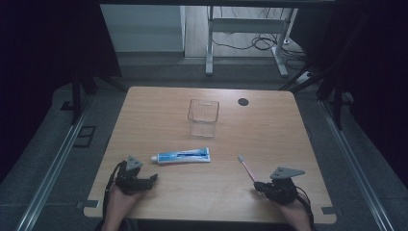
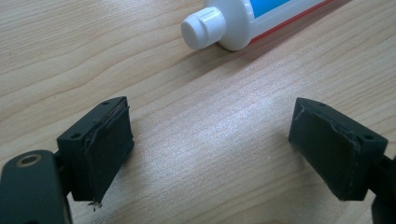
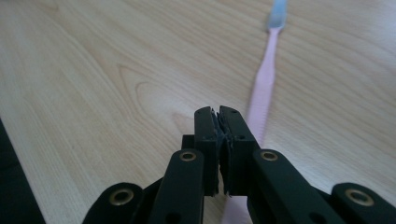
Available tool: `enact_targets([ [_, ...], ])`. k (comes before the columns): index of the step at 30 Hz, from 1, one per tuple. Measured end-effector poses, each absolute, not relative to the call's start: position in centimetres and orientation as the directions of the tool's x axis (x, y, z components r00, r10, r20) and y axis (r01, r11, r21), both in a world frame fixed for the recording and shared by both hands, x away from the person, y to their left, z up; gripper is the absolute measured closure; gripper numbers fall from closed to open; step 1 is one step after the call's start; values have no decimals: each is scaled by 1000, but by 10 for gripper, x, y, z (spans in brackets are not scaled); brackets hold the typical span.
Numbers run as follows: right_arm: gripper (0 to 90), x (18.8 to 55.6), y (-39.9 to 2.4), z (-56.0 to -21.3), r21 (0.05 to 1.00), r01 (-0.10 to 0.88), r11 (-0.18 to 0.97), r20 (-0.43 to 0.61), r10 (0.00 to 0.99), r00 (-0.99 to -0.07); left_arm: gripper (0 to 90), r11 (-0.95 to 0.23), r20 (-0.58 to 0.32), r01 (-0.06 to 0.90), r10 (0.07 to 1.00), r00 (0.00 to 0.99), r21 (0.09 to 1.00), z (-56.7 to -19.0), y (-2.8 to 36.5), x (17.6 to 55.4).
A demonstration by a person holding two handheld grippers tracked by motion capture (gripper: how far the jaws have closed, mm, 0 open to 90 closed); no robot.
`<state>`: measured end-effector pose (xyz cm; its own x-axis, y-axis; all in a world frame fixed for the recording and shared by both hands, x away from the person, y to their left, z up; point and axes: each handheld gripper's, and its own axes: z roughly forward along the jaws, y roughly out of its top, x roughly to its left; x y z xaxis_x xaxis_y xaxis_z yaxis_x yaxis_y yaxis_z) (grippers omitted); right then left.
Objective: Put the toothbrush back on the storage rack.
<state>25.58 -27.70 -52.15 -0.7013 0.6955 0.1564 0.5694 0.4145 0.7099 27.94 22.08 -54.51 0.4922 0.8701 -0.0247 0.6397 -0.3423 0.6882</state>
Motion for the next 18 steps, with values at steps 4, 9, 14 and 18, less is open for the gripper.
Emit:
enact_targets([
  [4,857,256,-274,-525,700,568,433,146,691,-708,131,-342,-25,640,870,492,688,-545,221,279],
  [9,847,259,-281,-527,700,577,421,140,711,-689,131,-342,-25,640,870,492,688,-545,221,279],
  [14,846,262,-291,-527,697,589,409,136,732,-668,131,-342,-25,640,870,492,688,-545,221,279],
  [18,846,264,-296,-527,694,597,402,137,741,-658,131,-342,-25,640,870,492,689,-545,221,279],
])
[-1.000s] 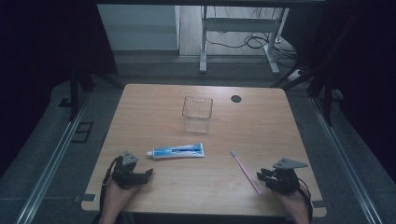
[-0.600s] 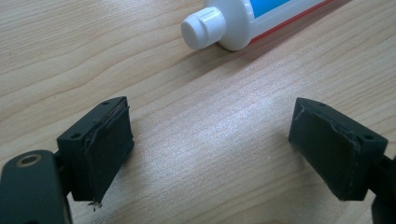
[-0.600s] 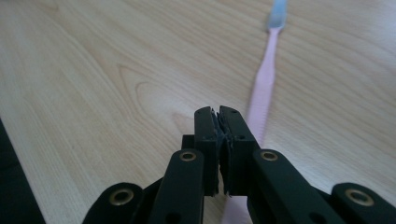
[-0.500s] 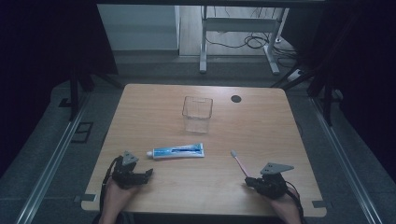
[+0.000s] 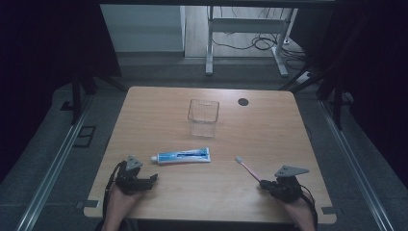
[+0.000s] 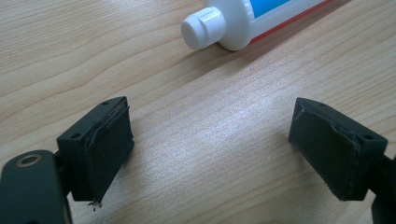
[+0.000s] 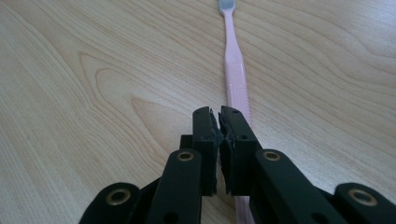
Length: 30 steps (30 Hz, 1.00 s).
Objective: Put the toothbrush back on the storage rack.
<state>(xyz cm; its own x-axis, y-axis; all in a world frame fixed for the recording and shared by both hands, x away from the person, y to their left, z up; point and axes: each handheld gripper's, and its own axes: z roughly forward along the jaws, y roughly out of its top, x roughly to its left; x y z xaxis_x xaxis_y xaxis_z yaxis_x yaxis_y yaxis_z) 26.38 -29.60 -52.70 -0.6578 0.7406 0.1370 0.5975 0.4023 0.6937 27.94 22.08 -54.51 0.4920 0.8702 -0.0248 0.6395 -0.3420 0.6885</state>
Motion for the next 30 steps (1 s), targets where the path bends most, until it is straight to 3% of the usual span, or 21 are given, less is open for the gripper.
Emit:
enact_targets([
  [15,688,271,-297,-509,653,624,429,134,746,-653,131,-342,-25,640,870,492,688,-545,221,279],
  [30,698,295,-285,-501,511,641,573,74,714,-697,131,-339,-27,642,872,489,688,-545,221,279],
])
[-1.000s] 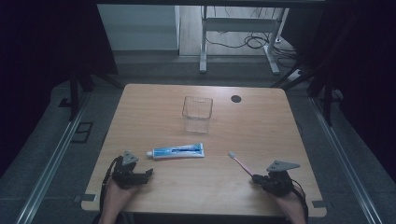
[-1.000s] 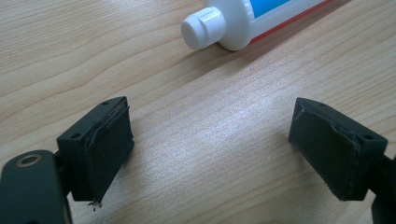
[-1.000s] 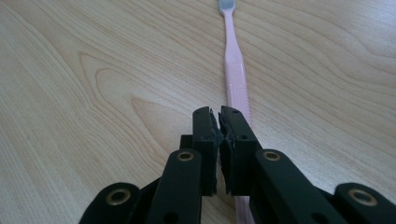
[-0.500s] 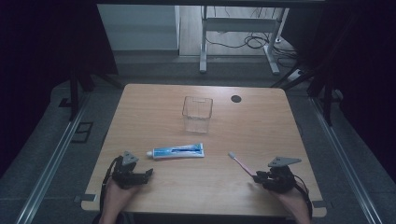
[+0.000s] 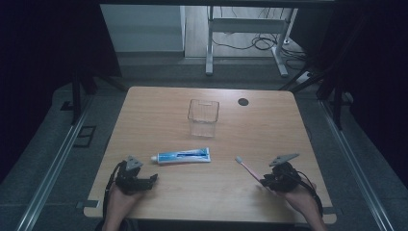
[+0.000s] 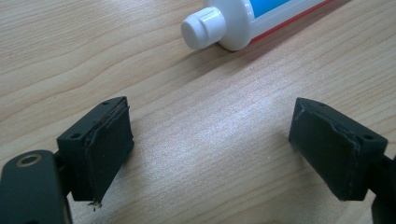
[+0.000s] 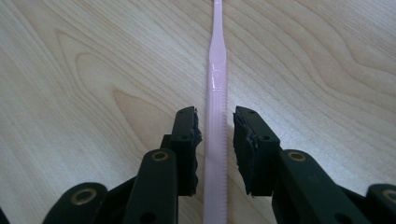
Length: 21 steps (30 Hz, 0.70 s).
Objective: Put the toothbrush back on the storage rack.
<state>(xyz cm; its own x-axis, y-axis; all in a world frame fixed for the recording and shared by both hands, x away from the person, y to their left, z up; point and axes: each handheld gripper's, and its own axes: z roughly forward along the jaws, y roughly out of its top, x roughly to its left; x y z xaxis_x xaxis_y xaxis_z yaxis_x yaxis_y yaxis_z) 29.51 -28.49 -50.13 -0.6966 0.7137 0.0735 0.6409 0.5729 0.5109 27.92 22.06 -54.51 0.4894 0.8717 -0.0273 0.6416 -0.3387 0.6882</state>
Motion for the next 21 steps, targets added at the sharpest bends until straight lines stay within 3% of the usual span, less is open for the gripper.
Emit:
enact_targets([
  [21,700,337,-240,-493,234,629,742,8,645,-764,131,-337,-29,643,872,488,688,-545,221,279],
])
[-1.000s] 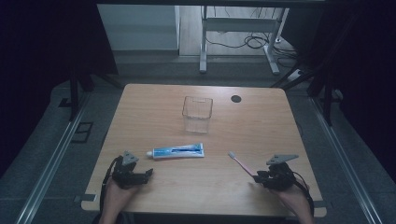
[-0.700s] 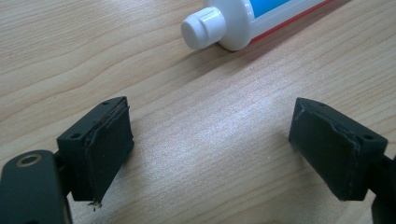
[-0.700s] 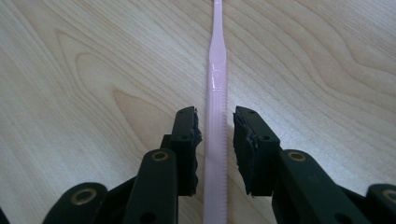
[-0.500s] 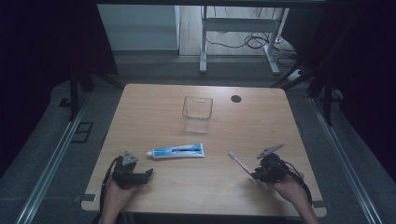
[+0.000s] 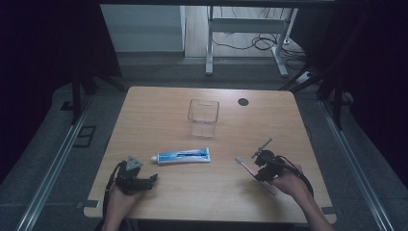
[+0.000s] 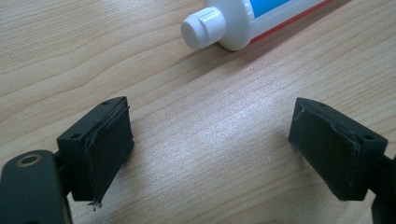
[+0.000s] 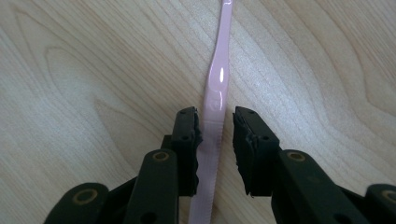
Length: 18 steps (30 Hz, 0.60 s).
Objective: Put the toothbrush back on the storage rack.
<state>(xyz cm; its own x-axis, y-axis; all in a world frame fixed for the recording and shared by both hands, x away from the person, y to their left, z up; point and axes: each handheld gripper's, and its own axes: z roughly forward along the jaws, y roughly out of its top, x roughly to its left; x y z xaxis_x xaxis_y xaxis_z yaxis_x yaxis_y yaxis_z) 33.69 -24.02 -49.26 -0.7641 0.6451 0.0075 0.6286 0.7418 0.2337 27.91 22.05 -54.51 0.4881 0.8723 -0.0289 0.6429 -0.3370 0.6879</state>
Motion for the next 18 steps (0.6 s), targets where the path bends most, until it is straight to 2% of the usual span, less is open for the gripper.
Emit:
enact_targets([
  [8,714,346,-227,-498,168,632,756,-4,642,-767,131,-337,-29,643,872,488,688,-545,221,279],
  [13,768,348,-223,-499,159,641,751,-2,650,-760,132,-337,-29,643,872,488,688,-545,221,279],
  [18,786,349,-224,-499,158,653,740,11,660,-751,131,-337,-29,643,872,488,688,-545,221,279],
])
